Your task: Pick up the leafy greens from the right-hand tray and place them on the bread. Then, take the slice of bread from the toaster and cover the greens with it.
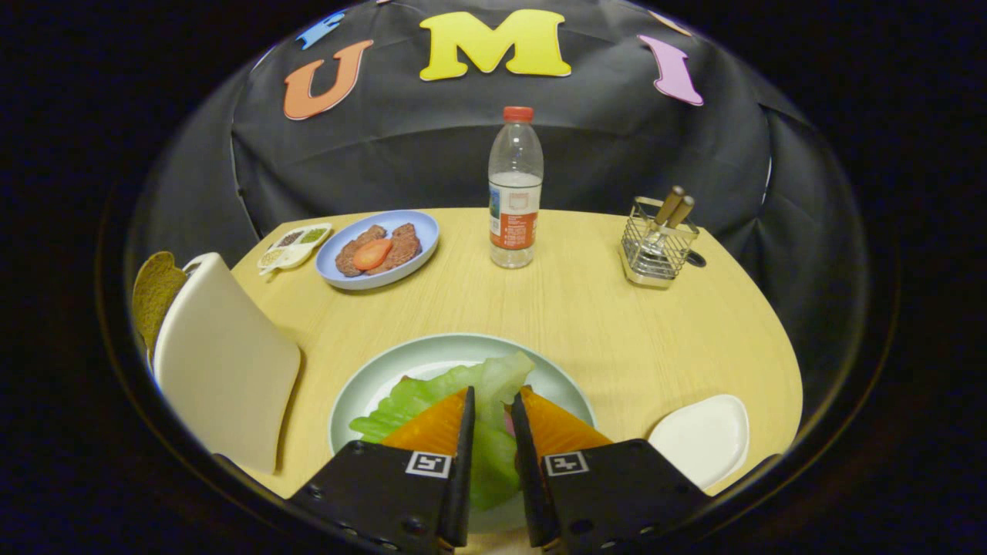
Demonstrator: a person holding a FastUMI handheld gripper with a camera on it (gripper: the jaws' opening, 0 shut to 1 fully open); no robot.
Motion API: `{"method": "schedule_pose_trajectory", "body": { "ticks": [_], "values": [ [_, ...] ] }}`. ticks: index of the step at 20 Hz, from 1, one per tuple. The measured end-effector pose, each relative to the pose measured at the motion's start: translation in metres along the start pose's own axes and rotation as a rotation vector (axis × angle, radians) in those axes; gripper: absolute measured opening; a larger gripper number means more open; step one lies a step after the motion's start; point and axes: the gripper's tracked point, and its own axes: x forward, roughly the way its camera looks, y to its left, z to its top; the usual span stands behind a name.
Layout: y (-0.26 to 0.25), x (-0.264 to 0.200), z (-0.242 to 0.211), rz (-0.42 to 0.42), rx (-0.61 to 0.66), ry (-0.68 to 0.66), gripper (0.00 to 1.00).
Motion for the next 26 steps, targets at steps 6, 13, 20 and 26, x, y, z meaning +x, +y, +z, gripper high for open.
{"method": "schedule_pose_trajectory", "body": {
  "ticks": [6,13,20,26],
  "values": [
    [-0.007,-0.030,0.005,-0.075,0.005,-0.065,0.71],
    [0.016,-0.095,0.015,-0.112,0.022,-0.209,0.95],
    [0.075,-0.170,0.033,-0.110,-0.029,-0.346,0.95],
    [0.134,-0.203,0.054,-0.056,-0.003,-0.442,0.95]
  ]
}}
